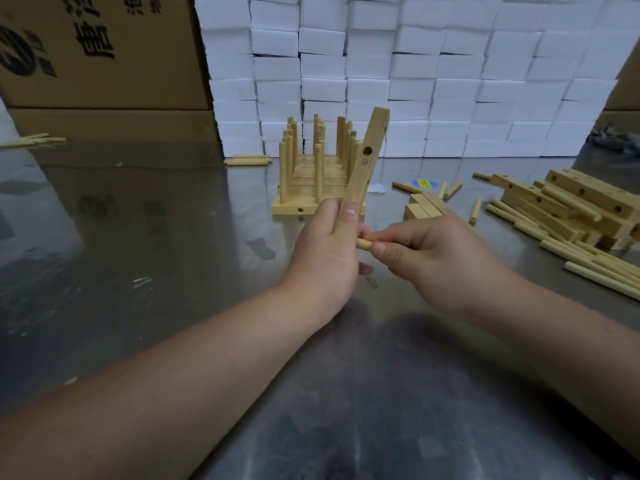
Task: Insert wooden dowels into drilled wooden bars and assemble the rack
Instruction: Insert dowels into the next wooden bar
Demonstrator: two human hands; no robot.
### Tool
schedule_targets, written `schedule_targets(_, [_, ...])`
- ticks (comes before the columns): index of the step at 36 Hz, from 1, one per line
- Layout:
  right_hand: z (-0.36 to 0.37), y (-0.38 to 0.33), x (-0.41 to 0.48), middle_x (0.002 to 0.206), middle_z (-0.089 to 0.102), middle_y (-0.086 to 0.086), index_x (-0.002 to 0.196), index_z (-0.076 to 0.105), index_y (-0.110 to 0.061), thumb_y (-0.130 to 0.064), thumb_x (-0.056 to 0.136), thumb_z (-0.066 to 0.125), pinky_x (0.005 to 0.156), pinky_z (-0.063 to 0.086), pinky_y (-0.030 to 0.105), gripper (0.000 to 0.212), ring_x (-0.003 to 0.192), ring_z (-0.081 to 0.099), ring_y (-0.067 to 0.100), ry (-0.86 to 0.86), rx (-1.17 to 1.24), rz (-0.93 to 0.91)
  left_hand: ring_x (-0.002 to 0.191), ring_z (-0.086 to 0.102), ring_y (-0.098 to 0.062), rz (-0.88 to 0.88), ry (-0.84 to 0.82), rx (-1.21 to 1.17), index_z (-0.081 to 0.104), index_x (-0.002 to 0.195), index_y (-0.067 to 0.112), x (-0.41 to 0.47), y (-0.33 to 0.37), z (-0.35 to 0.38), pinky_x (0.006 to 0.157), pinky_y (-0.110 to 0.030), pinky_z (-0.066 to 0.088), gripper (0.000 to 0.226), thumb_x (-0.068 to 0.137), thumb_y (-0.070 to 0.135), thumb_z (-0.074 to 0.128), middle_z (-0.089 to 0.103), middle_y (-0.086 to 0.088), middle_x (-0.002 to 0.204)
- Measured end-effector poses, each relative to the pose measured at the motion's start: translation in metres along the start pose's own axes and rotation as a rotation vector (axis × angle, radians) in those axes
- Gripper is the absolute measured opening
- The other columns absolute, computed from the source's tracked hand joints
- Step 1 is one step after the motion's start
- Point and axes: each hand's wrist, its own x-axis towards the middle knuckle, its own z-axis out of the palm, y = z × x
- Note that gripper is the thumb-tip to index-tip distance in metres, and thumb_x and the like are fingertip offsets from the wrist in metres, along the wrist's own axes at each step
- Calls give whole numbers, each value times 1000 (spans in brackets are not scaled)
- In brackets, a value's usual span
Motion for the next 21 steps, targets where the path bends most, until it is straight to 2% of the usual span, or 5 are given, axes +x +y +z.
schedule_targets(4, [1, 2, 2, 43, 48, -34, 83, 66, -34, -12, 90, 56, 47, 32, 0, 25, 48, 48, -17, -8, 59, 63, 51, 44, -8, -19, -11, 18, 48, 74, 25, 0, 1, 0, 57, -33, 49, 30, 100, 25, 34, 52, 4, 68])
schedule_targets(9, [-1, 4, 6, 46, 55, -14, 71, 61, -49, -23, 89, 56, 40, 30, 5, 33, 39, 42, -2, -23, -41, 108, 34, 42, -2, -119, 1, -25, 50, 78, 22, 2, 1, 2, 53, -28, 47, 27, 100, 25, 35, 52, 3, 66])
schedule_targets(12, [-8, 5, 7, 61, 66, -10, 67, 69, -36, -45, 87, 50, 48, 41, 15, 29, 47, 49, 3, 23, -68, 202, 35, 41, -4, -135, 57, -22, 51, 79, 25, 5, 0, 2, 56, -31, 47, 26, 100, 27, 36, 58, 11, 59])
schedule_targets(18, [-65, 28, 24, 98, 67, 1, 108, 65, -21, -29, 92, 40, 66, 42, 31, 31, 67, 51, 17, 482, -335, 402, 26, 39, -5, -274, 232, -123, 49, 79, 21, 16, 0, -8, 67, -36, 47, 27, 100, 28, 33, 59, 2, 78])
schedule_targets(21, [-81, 48, 27, 117, 57, 13, 128, 51, -22, -15, 91, 39, 72, 45, 37, 40, 84, 53, 28, 336, -666, 680, 26, 38, -5, -270, 211, -113, 50, 80, 19, 14, 0, -7, 64, -35, 45, 28, 100, 28, 33, 58, 2, 77])
